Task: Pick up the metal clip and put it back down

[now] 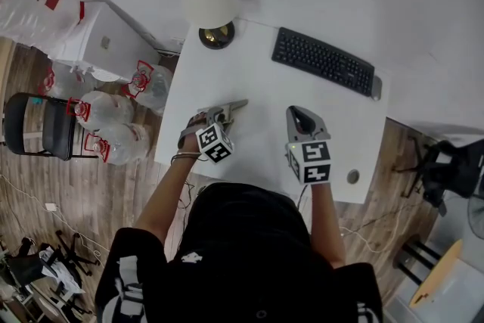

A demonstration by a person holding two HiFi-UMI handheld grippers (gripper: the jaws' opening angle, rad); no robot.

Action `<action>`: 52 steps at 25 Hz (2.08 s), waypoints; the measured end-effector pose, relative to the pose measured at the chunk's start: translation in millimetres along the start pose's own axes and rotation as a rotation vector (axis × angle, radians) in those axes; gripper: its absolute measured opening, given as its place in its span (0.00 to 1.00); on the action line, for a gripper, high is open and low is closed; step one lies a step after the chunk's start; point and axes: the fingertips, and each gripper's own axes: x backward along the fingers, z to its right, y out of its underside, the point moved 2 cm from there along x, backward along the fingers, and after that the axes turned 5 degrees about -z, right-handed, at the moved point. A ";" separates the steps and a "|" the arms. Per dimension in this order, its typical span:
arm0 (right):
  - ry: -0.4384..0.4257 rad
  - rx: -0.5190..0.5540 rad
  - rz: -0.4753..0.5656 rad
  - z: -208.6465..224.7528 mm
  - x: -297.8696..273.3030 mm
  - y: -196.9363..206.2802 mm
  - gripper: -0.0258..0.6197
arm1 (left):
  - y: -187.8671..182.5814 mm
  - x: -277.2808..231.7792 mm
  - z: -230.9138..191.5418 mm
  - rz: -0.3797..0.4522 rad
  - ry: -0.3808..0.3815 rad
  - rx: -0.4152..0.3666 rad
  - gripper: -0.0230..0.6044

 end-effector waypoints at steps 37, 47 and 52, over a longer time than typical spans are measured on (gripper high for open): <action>-0.014 -0.003 -0.016 8.6 -1.5 9.5 0.09 | -18.5 29.3 -36.8 0.074 -0.013 0.282 0.08; -0.011 0.036 0.035 6.4 6.6 -6.2 0.09 | -36.3 61.4 -44.8 0.158 -0.013 0.369 0.08; -0.006 0.049 0.062 6.6 13.4 -14.0 0.09 | -46.7 88.1 -55.4 0.225 -0.039 0.424 0.08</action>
